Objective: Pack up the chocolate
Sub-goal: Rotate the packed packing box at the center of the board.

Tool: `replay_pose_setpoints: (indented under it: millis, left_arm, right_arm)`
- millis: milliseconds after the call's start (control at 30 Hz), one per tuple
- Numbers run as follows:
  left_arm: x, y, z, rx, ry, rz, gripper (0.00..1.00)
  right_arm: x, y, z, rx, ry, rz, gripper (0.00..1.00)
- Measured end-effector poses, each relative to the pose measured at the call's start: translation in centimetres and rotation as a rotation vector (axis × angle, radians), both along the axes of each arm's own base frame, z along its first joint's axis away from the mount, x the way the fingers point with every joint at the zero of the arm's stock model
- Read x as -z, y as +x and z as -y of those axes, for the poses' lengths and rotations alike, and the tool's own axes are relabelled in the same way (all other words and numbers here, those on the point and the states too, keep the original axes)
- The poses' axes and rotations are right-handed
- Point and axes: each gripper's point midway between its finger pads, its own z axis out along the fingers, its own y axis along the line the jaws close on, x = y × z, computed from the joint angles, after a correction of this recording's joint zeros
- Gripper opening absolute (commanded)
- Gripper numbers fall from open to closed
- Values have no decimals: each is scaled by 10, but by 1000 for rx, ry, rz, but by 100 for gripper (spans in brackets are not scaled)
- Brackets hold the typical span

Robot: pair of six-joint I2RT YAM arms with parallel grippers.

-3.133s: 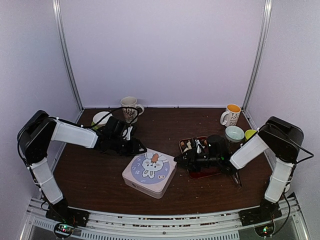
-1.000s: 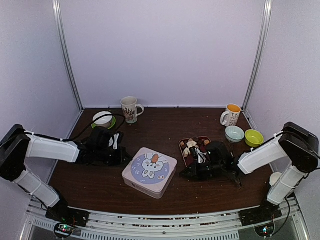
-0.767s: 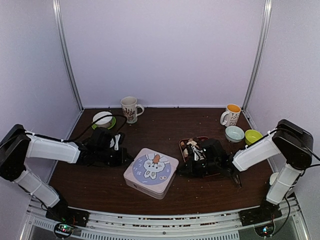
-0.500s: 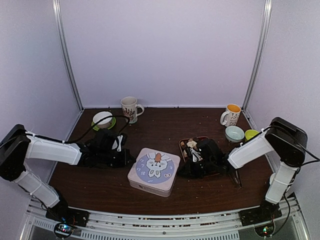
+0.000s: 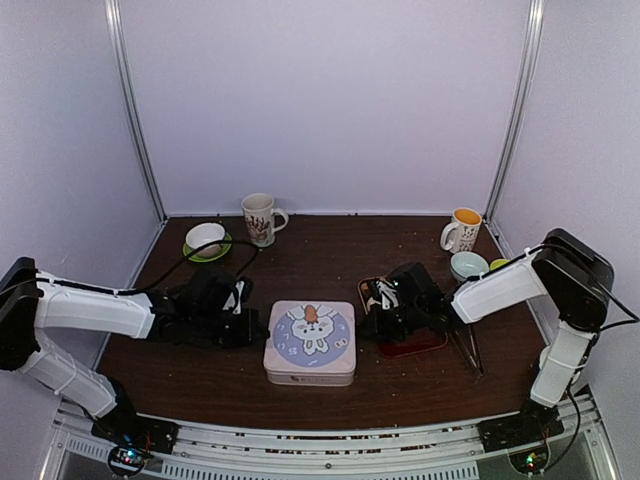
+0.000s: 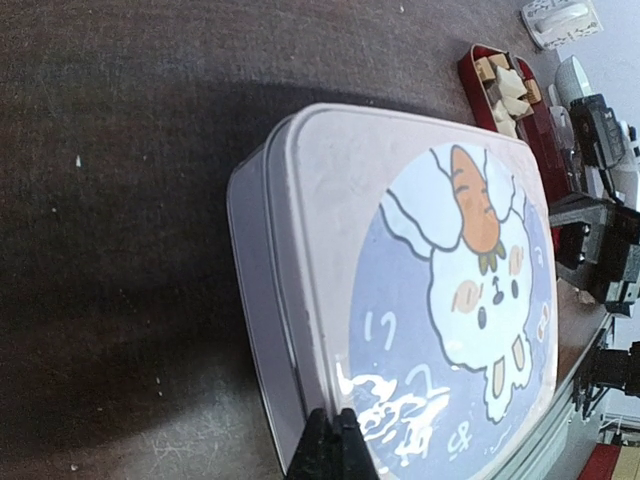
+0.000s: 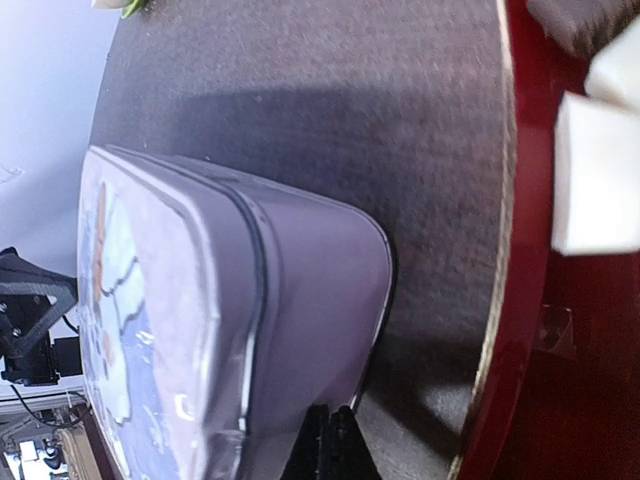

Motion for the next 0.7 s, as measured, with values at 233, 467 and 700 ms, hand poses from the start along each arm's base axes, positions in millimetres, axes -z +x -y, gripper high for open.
replay_pose_setpoints:
  millis: [233, 467, 700]
  left_arm:
    - [-2, -17, -4, 21, -17, -34, 4]
    - [-31, -20, -7, 18, -63, 21, 3]
    - [-45, -7, -17, -35, -74, 78, 0]
  right_arm:
    - [-10, 9, -3, -22, -1, 55, 2]
    - [-34, 10, 2, -48, -19, 144, 2]
    - [-44, 10, 8, -61, -45, 194, 0]
